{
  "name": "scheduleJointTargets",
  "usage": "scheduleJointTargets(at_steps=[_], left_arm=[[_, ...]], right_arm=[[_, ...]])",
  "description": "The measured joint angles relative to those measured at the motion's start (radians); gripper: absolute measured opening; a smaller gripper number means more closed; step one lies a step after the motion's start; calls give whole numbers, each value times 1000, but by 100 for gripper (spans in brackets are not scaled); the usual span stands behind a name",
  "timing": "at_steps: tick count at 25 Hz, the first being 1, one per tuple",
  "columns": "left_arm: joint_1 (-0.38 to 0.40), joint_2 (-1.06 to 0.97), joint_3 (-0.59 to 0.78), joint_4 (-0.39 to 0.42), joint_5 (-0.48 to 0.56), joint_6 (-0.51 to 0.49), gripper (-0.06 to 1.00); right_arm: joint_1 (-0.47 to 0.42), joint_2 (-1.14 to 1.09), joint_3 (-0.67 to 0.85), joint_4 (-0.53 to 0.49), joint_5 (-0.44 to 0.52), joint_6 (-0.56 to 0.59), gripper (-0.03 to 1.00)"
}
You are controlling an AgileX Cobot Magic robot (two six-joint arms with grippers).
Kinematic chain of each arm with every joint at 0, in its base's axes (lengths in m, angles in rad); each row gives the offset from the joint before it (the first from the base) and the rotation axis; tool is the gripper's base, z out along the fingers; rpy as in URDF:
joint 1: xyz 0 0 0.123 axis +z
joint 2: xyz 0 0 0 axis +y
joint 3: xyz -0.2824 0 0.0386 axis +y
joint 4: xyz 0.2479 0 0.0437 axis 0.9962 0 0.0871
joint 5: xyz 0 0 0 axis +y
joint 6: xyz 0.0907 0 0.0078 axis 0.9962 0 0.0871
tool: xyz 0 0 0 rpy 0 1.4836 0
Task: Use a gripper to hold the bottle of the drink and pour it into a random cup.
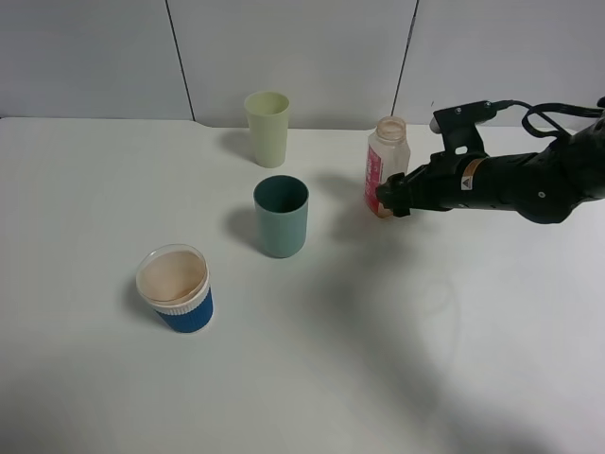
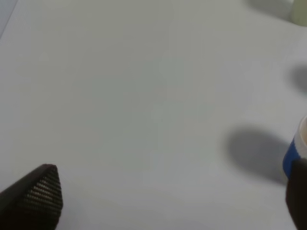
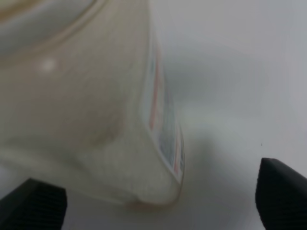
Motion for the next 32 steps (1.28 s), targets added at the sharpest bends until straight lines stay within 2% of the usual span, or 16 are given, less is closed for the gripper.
scheduleJointTargets(at_steps=[11,21,32], left_arm=[[0,0,0,0,0,0,93],[0,0,0,0,0,0,93],[0,0,0,0,0,0,93]], right_arm=[[0,-69,1,0,15,0,81],[0,-149,2,0,109,1,81],[1,-445,3,0,290,1,81]])
